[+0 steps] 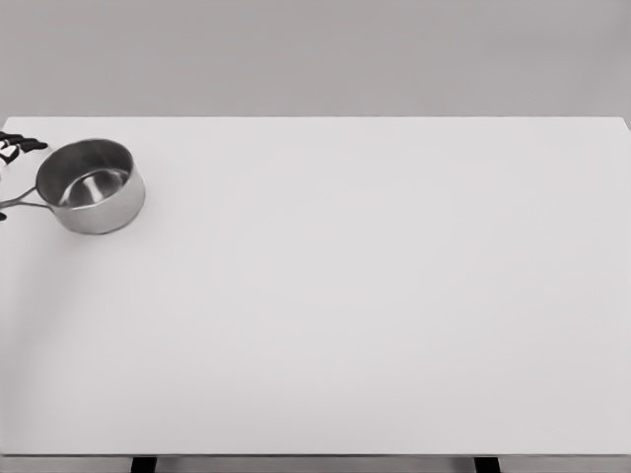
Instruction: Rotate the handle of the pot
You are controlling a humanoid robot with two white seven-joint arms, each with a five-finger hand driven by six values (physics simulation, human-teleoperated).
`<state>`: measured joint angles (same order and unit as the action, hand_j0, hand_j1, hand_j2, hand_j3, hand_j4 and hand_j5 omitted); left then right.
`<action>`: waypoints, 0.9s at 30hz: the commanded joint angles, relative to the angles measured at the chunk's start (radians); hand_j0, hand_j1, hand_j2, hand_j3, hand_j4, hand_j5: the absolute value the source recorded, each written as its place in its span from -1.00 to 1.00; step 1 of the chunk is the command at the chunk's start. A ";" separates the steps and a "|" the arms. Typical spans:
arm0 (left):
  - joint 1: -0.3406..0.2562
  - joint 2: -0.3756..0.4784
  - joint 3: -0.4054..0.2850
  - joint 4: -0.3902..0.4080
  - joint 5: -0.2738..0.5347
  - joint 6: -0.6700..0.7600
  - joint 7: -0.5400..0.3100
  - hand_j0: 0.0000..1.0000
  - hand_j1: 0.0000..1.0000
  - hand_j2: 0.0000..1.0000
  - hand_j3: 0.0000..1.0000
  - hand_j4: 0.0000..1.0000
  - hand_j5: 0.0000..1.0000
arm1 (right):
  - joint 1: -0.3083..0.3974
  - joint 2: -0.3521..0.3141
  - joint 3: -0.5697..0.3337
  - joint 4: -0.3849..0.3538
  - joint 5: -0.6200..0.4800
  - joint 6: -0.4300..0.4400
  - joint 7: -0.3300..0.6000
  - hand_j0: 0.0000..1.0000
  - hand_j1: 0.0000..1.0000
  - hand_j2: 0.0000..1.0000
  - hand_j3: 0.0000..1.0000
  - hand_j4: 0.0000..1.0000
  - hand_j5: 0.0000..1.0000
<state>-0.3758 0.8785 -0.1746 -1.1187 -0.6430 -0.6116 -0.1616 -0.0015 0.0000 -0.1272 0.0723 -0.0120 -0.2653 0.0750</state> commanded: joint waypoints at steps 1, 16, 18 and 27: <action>0.000 -0.006 0.004 0.022 -0.009 0.001 0.001 1.00 1.00 1.00 1.00 1.00 1.00 | 0.000 0.000 0.000 0.000 0.000 0.000 0.000 1.00 1.00 1.00 1.00 1.00 1.00; -0.063 -0.044 0.004 0.109 -0.063 0.001 0.001 1.00 1.00 1.00 1.00 1.00 1.00 | 0.000 0.000 0.000 0.000 0.000 0.000 0.000 1.00 1.00 1.00 1.00 1.00 1.00; -0.066 -0.044 0.003 0.117 -0.063 0.001 0.001 1.00 1.00 1.00 1.00 1.00 1.00 | 0.000 0.000 0.000 0.000 0.000 0.000 0.000 1.00 1.00 1.00 1.00 1.00 1.00; -0.081 -0.115 -0.005 0.109 -0.100 0.001 -0.001 1.00 1.00 1.00 1.00 1.00 1.00 | 0.000 0.000 0.000 0.000 0.000 0.000 0.000 1.00 1.00 1.00 1.00 1.00 1.00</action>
<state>-0.4587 0.7750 -0.1795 -1.0055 -0.7423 -0.6118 -0.1631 -0.0015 0.0000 -0.1271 0.0723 -0.0120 -0.2653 0.0750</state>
